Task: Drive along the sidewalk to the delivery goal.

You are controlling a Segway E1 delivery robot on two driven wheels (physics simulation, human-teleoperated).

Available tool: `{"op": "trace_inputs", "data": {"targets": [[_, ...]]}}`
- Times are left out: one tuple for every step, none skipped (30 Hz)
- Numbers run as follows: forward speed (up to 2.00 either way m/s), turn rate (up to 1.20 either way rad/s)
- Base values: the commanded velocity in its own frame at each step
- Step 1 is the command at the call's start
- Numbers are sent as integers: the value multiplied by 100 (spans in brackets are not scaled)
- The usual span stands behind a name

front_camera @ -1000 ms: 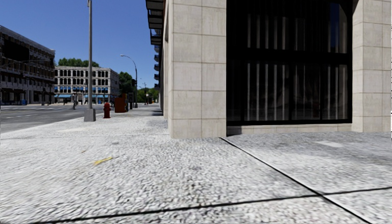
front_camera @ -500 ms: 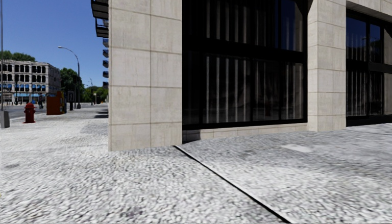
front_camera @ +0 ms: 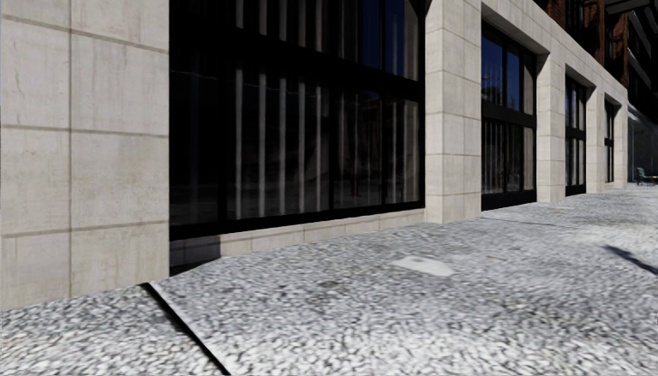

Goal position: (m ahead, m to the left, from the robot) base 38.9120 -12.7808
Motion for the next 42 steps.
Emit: {"op": "trace_inputs", "data": {"targets": [[200, -67], [200, -67], [200, -67], [200, -67], [200, -67], [200, -67], [200, -67], [200, -67], [200, -67], [200, -67], [200, -67], [200, -67], [200, -67], [200, -67], [200, -67], [200, -67], [200, -67], [200, -67], [200, -67], [200, -67], [200, -67], [200, -67], [200, -67], [200, -67], [200, -67], [200, -67], [200, -65], [200, -56], [200, -52], [200, -52], [200, -51], [200, -50], [200, -50], [200, -50], [200, -50], [200, -50], [200, -50], [200, -50], [200, -50], [200, -37], [200, -37], [200, -10]]}}
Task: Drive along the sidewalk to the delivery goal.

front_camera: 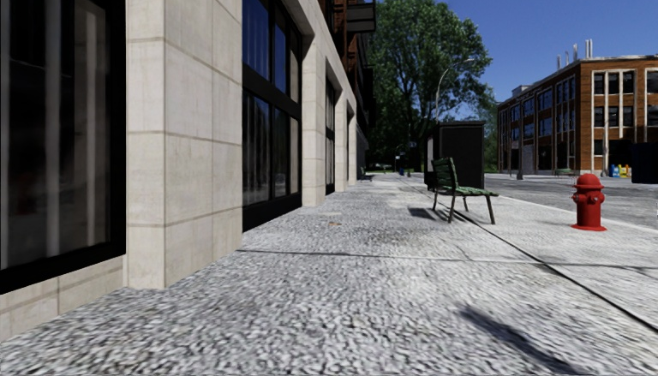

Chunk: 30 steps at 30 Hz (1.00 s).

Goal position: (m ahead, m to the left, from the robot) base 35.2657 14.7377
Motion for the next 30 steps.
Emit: {"op": "trace_inputs", "data": {"targets": [[200, 0], [200, 0], [200, 0], [200, 0], [200, 0], [200, 0], [200, 0], [200, 0], [200, 0], [200, 0], [200, 0], [200, 0], [200, 0], [200, 0], [200, 0], [200, 0], [200, 0], [200, 0], [200, 0], [200, -9], [200, -19], [200, -19], [200, -22], [200, -36], [200, -37], [200, -37], [200, -37], [200, -37], [200, -38], [200, -38]]}}
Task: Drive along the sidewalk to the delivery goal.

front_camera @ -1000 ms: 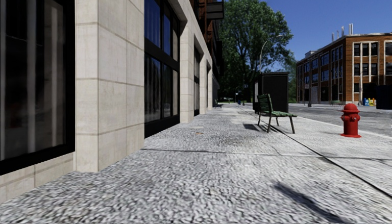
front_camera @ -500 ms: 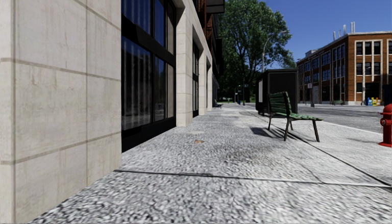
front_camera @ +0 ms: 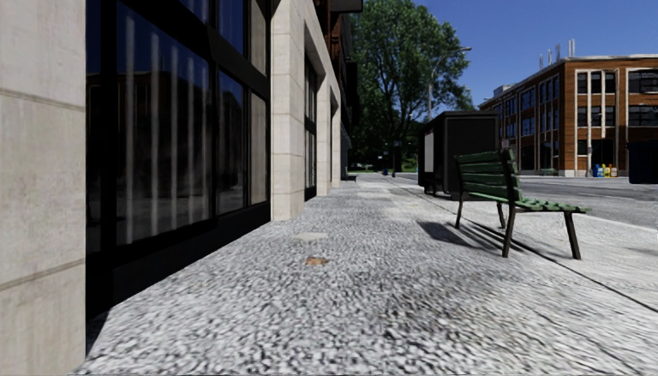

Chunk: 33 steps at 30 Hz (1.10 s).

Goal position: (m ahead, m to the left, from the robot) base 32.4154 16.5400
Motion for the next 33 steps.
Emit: {"op": "trace_inputs", "data": {"targets": [[200, -38], [200, -38], [200, -38], [200, -41], [200, -43], [200, -44], [200, -44], [200, -44], [200, -44], [200, -44], [200, -44], [200, -44], [200, -44], [200, -44], [200, -26], [200, -5], [200, 0], [200, 0], [200, 0], [200, 0], [200, 0], [200, 0], [200, 0], [200, 0], [200, 0], [200, 0], [200, 0], [200, 0], [200, 0], [200, 0], [200, 0], [200, 0], [200, 0]]}}
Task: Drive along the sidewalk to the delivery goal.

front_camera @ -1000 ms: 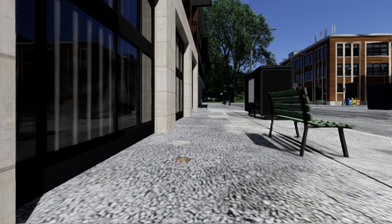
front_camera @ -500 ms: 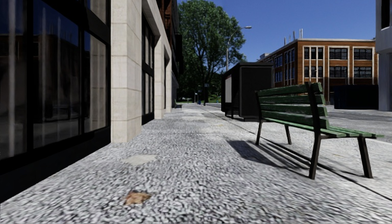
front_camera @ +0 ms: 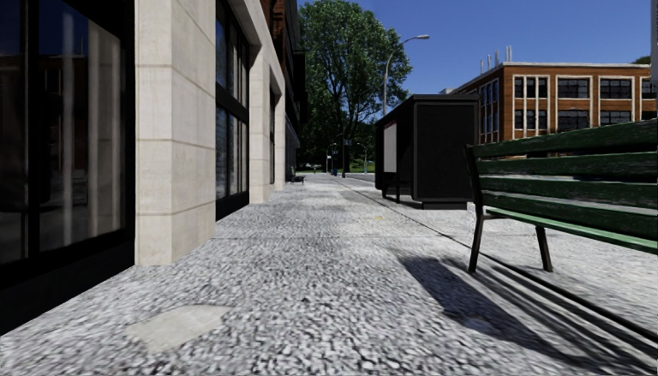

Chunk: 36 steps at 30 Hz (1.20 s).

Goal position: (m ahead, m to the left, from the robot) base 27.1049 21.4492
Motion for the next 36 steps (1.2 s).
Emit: {"op": "trace_inputs", "data": {"targets": [[200, 0], [200, 0], [200, 0], [200, 0], [200, 0], [200, 0], [200, 0], [200, 0], [200, 0], [200, 0], [200, 0], [200, 0], [200, 0], [200, 0], [200, 0], [200, 0], [200, 0], [200, 0], [200, 0], [200, 0], [200, 0], [200, 0], [200, 0], [200, 0], [200, 0], [200, 0], [200, 0], [200, 0], [200, 0], [200, 0], [200, 0], [200, 0], [200, 0], [200, 0], [200, 0], [200, 0]]}}
